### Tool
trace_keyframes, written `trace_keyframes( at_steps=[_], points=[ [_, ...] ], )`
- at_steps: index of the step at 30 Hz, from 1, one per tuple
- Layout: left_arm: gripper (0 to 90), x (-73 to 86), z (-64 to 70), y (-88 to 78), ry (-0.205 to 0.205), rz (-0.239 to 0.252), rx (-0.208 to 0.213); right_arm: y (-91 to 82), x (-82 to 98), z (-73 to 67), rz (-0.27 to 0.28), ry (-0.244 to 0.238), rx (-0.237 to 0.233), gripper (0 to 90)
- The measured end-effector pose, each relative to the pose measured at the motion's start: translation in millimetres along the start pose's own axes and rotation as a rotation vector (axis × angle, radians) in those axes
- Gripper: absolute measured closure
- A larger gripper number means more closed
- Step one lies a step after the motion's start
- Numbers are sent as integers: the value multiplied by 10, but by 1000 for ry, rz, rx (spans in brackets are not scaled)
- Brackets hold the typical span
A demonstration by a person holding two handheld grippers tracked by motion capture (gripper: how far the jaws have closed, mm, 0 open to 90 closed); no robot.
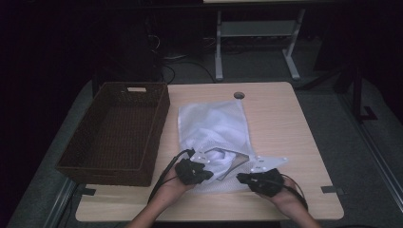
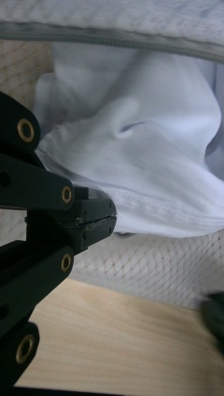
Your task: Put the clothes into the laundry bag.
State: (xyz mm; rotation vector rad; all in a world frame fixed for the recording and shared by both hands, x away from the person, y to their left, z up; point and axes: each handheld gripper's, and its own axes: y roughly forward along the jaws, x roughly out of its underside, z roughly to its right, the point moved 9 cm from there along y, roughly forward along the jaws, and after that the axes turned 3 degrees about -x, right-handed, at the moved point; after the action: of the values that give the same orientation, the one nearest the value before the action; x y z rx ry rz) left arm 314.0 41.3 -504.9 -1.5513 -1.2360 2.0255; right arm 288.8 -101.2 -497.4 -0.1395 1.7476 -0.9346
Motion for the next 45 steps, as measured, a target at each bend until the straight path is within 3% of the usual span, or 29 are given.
trace_keyframes(
  at_steps=[4,8,22,27,34,39,45],
  points=[
    [900,-62,-28,71,14,-8,-6,340,35,-127,-89,-54,-44,899],
    [900,-117,-79,157,22,-20,-35,516,52,-195,-133,-92,-59,900],
    [900,-361,-576,400,11,-44,-201,515,56,-231,-151,-128,-37,900],
    [900,-458,-793,475,-31,-31,-271,515,53,-242,-164,-141,-24,900],
    [900,-595,-1078,602,-90,-17,-318,506,59,-258,-174,-145,-33,900],
    [900,-681,-1222,682,-107,-21,-341,496,67,-270,-177,-139,-49,900],
    [900,-771,-1303,767,-116,-8,-327,482,82,-299,-177,-132,-63,900]
  ],
)
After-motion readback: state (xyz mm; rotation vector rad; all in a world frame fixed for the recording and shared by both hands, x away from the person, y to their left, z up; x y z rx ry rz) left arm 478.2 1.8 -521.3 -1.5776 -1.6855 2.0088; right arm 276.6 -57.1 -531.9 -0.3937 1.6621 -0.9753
